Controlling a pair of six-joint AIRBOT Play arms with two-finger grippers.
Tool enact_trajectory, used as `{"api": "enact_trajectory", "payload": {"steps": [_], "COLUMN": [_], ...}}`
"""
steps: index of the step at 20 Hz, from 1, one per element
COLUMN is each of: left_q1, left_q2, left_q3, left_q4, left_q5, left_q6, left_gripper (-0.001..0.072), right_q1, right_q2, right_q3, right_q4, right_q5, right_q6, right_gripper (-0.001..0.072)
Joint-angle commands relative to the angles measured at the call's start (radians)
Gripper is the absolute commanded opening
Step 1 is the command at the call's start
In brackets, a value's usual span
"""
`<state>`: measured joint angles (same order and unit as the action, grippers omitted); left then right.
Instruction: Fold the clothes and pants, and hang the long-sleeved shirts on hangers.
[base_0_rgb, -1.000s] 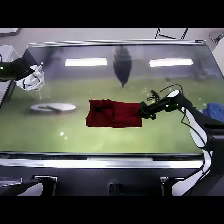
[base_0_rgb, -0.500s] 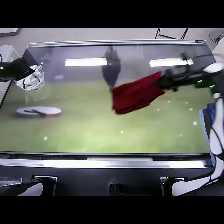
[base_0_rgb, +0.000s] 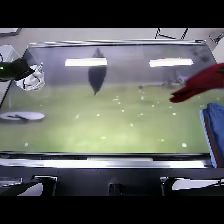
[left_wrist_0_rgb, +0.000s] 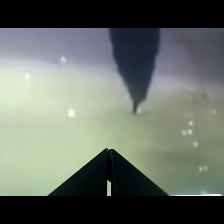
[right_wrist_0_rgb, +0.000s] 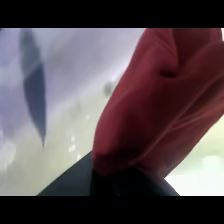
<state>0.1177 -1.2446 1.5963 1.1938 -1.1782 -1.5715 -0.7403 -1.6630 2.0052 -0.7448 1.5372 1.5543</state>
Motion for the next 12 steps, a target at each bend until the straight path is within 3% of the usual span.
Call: {"api": "enact_trajectory", "payload": {"steps": [1, 9, 12], "left_q1": [-0.009, -0.063, -0.068], "left_q2": [0.000, 0.000, 0.000], "left_q3": [0.000, 0.001, 0.001], "left_q4": [-0.002, -0.008, -0.008], "left_q5": [-0.001, 0.000, 0.001], "left_q6": [0.000, 0.001, 0.002], "left_gripper": [0.0018, 0.0018, 0.0018], "right_q1": [-0.188, -0.417, -0.496], "right_q2": [0.002, 0.059, 0.093], "right_q3": [0.019, 0.019, 0.019], "right_q4": [-0.034, -0.034, -0.034], "right_q5": [0.001, -0.027, 0.004], "right_q6": [0.031, 0.009, 0.048], "right_gripper": [0.0048, 0.0047, 0.0047]}}
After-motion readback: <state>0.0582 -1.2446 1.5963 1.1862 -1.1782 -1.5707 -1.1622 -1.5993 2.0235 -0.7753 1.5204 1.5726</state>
